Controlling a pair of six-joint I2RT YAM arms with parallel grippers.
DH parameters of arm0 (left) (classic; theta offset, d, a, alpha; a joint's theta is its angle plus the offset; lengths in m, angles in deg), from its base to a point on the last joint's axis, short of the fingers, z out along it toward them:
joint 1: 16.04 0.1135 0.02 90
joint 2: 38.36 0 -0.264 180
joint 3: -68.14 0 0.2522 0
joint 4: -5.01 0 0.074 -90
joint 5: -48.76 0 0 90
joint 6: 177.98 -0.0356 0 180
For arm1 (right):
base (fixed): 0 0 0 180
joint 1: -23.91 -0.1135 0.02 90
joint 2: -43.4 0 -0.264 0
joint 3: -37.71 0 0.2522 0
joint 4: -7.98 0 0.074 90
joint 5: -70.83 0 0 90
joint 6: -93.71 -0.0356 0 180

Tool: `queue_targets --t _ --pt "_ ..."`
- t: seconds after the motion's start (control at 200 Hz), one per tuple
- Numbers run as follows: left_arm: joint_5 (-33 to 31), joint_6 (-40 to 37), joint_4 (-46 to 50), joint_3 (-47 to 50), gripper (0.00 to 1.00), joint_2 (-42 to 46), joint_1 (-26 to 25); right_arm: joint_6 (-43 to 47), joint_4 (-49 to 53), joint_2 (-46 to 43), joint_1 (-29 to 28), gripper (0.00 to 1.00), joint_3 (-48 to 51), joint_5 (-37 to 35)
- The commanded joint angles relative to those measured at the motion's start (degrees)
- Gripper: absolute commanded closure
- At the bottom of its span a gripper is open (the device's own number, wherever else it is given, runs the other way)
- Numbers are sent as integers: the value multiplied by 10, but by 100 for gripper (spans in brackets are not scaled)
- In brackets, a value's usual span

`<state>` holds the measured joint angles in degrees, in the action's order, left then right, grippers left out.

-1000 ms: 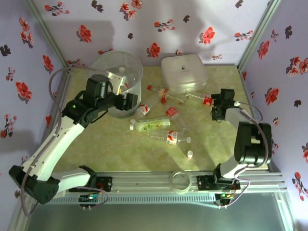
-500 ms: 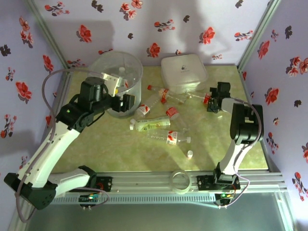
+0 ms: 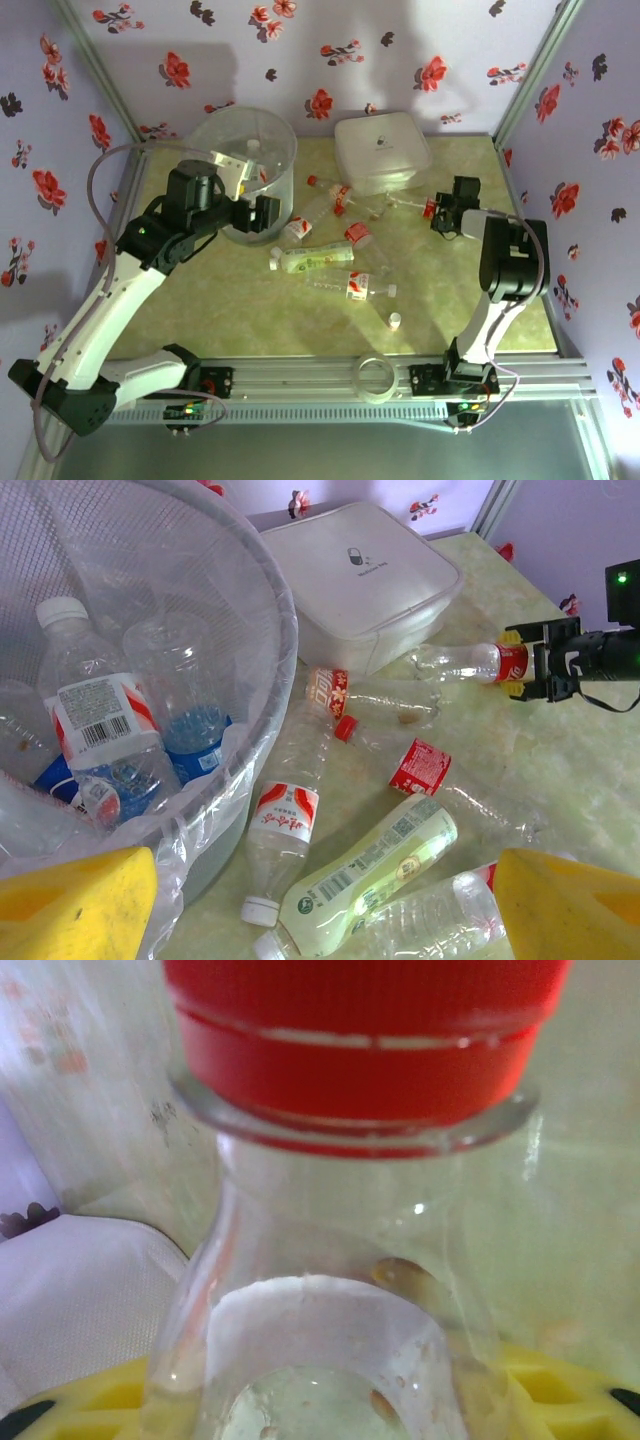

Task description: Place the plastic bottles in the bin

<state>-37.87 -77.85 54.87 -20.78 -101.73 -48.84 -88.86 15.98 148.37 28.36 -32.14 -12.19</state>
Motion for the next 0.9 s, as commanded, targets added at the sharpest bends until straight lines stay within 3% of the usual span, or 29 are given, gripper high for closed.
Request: queue_targets --t 0.0,0.2,0.27,0.355,0.46,0.695,0.895 --pt "-12 -8 -1 -8 12 2 -3 26 15 -71 9 50 18 -29" --pt "-11 1 -9 -12 11 1 -3 83 47 -174 15 51 69 -31" --pt "-2 5 -13 -15 10 -2 -3 138 67 -220 15 52 84 -36" --pt "53 17 -37 -11 9 -3 -3 240 64 -279 15 55 101 -20" --pt "131 34 -66 -15 9 -16 -5 369 63 -343 15 58 111 48" --pt "172 61 -115 -49 9 -73 -33 568 132 -426 -1 55 81 307" --pt "200 51 -131 -94 1 -165 -99 615 161 -475 -46 56 66 366"
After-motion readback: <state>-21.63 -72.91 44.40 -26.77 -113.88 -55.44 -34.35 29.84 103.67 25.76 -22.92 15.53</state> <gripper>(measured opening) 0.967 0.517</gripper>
